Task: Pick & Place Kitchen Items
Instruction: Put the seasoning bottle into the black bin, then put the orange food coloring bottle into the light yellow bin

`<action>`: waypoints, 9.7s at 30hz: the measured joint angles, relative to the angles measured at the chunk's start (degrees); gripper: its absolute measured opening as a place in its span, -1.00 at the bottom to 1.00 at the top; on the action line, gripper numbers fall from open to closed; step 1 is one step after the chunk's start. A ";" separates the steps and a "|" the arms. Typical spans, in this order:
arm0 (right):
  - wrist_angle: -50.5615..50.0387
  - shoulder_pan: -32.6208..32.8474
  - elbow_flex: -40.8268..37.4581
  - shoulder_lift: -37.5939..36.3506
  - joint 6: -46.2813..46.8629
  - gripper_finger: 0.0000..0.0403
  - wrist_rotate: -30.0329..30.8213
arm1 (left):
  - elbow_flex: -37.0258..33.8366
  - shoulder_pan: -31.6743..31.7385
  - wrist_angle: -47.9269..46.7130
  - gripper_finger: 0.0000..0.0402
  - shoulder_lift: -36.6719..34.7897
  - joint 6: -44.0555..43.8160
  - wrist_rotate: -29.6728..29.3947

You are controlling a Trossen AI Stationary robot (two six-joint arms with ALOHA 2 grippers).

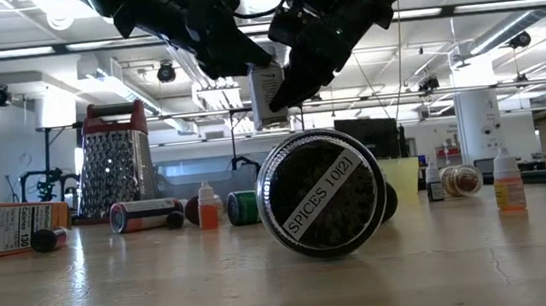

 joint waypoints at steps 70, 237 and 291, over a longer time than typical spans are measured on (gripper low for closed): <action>-3.41 -28.35 -32.20 -46.49 9.91 0.27 2.91 | -0.42 18.14 -15.52 0.07 -10.54 -21.82 -34.27; -2.08 -29.22 -32.83 -46.48 7.94 0.76 2.47 | 1.66 -5.41 -25.57 0.18 -22.44 -12.61 -13.61; -1.52 -29.20 -32.83 -46.49 8.10 0.37 2.45 | -26.18 -23.12 2.33 0.11 -4.96 -22.37 -14.80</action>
